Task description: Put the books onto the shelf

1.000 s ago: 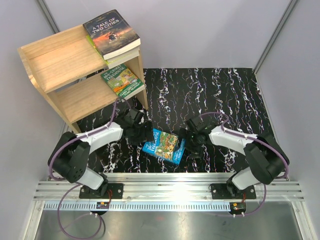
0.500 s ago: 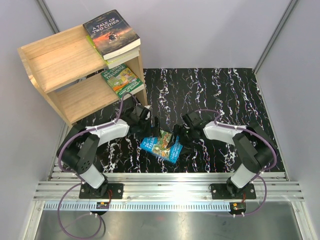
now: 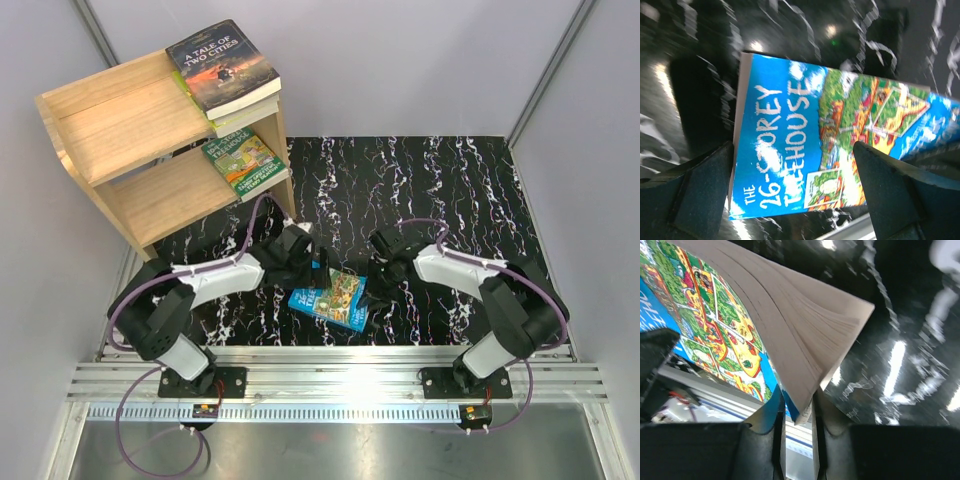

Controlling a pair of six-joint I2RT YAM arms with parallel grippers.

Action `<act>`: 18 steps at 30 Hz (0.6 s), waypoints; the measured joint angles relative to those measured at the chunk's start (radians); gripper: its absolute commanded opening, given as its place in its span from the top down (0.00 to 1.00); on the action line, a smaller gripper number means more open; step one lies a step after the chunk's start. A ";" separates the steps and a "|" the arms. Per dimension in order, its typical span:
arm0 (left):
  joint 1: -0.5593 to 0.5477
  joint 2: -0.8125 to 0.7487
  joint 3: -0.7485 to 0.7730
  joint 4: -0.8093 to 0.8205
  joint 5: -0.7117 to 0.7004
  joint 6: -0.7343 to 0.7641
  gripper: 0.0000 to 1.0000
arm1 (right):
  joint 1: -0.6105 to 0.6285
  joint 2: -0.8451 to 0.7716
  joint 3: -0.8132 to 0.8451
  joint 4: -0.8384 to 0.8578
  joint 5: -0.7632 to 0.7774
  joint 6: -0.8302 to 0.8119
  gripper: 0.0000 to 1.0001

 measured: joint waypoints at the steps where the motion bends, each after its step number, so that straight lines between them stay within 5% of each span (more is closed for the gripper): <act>1: -0.021 -0.009 -0.009 0.002 0.004 -0.008 0.01 | 0.000 -0.016 0.000 -0.025 0.015 -0.007 1.00; 10: -0.099 -0.148 -0.023 -0.106 0.036 -0.067 0.01 | 0.009 -0.195 0.006 -0.165 0.101 -0.028 1.00; 18: -0.109 -0.340 0.146 -0.338 -0.048 -0.126 0.01 | 0.009 -0.443 0.062 -0.202 0.209 0.047 1.00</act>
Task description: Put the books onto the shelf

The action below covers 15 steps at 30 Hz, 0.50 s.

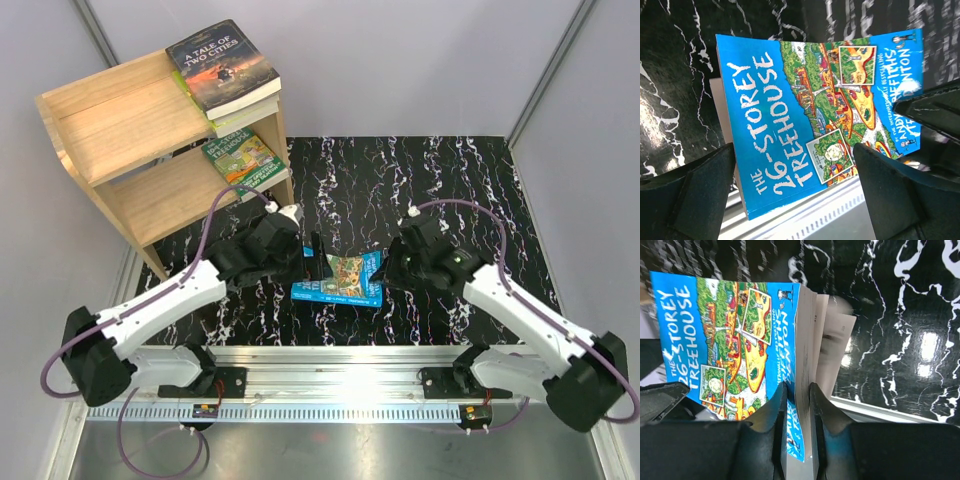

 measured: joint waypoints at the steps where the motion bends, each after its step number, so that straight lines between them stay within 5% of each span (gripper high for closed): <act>1: 0.000 -0.008 0.021 -0.018 -0.006 -0.009 0.01 | 0.000 -0.027 0.000 0.000 0.009 0.012 1.00; 15: -0.025 -0.160 -0.035 -0.113 -0.013 -0.089 0.01 | 0.004 -0.298 0.000 -0.087 0.090 0.187 1.00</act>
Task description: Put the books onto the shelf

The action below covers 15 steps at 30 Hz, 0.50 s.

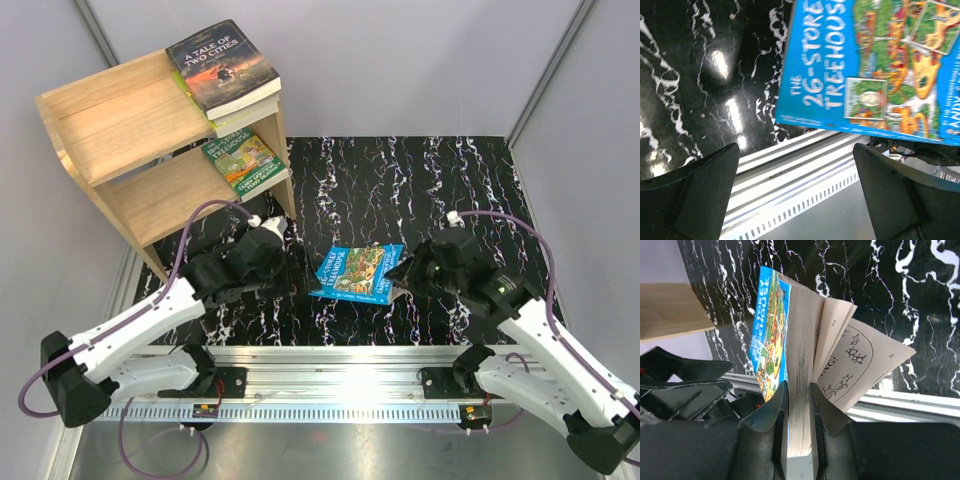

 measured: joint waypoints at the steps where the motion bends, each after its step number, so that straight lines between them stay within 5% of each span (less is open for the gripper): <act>1: 0.000 -0.015 -0.007 -0.014 0.000 -0.005 0.01 | 0.000 -0.016 0.000 -0.011 0.006 0.011 1.00; 9: -0.001 -0.163 -0.033 0.002 0.004 -0.077 0.01 | 0.000 -0.104 0.000 -0.089 0.050 0.131 1.00; 15: -0.006 -0.117 -0.053 0.047 0.027 -0.122 0.01 | 0.000 -0.093 0.006 -0.091 0.047 0.201 1.00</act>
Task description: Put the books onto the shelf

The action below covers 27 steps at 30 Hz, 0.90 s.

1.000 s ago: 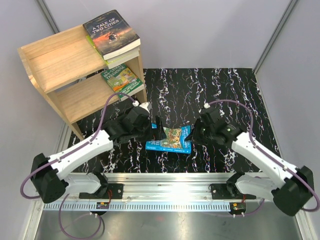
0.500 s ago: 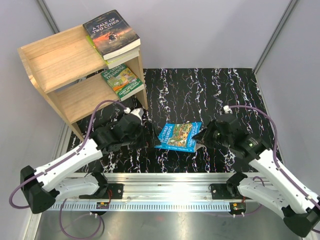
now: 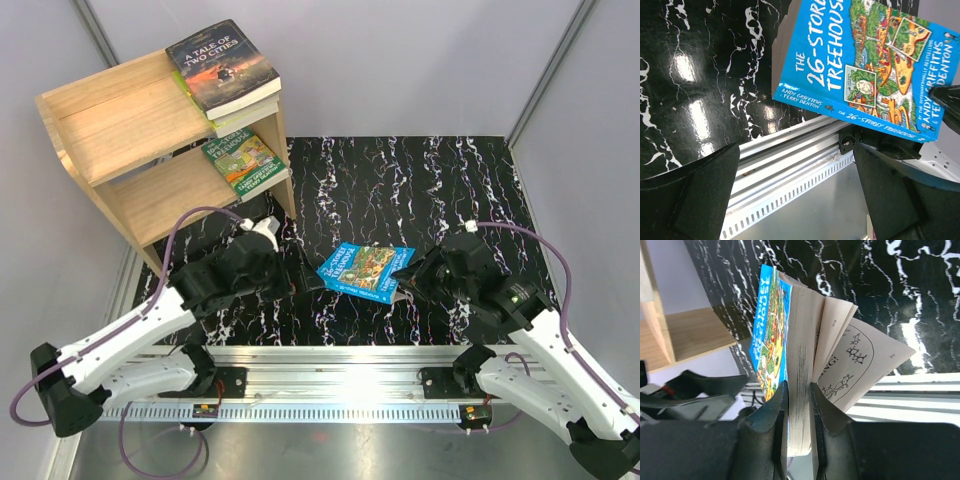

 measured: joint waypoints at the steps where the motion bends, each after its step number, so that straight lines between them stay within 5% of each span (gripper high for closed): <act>1: -0.001 0.014 0.000 0.007 0.003 -0.003 0.01 | 0.000 0.004 0.004 0.002 -0.001 0.005 1.00; 27: -0.026 0.100 0.000 0.288 -0.010 -0.298 0.01 | 0.000 -0.106 -0.026 0.108 -0.029 0.188 1.00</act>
